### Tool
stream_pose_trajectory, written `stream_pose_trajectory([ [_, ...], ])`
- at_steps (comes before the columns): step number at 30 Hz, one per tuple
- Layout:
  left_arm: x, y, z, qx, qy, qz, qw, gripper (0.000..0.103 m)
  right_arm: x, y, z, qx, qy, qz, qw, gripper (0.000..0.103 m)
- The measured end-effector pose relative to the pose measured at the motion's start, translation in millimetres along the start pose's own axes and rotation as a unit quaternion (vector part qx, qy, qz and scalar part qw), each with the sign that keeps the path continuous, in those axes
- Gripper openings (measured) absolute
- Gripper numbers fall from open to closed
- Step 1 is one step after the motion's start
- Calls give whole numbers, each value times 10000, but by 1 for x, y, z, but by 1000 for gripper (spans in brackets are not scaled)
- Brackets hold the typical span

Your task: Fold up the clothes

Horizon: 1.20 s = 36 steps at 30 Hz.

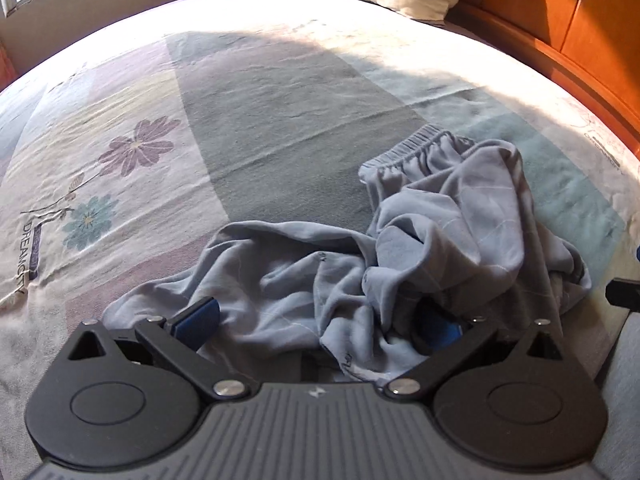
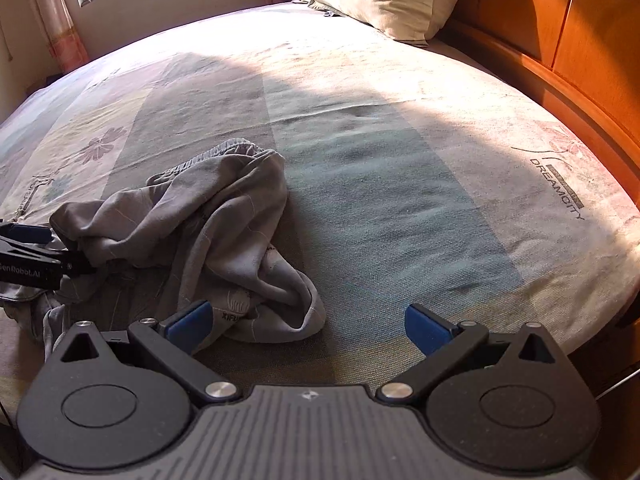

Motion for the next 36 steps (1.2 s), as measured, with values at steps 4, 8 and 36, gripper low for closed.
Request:
stream_pose_trajectory([
  [4, 11, 34, 10, 639, -106, 196, 9977, 102, 0, -3, -5, 47, 41, -73, 10000, 103],
  [8, 12, 40, 29, 409, -182, 245, 9987, 102, -2, -4, -3, 162, 11, -114, 9998, 103],
  [36, -17, 73, 55, 1594, -103, -50, 9872, 103, -2, 0, -6, 1039, -104, -193, 9944, 103],
])
Point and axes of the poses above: each gripper's, at about its wrist camera, not at the fingertips, and z roughly against the way its jaws point, y to its left, x to its top, the point moved 1 cm from there along -z, roughly the way its jaws point, and after that the axes turned 15 degrees about -x, right-handed, at the moved point
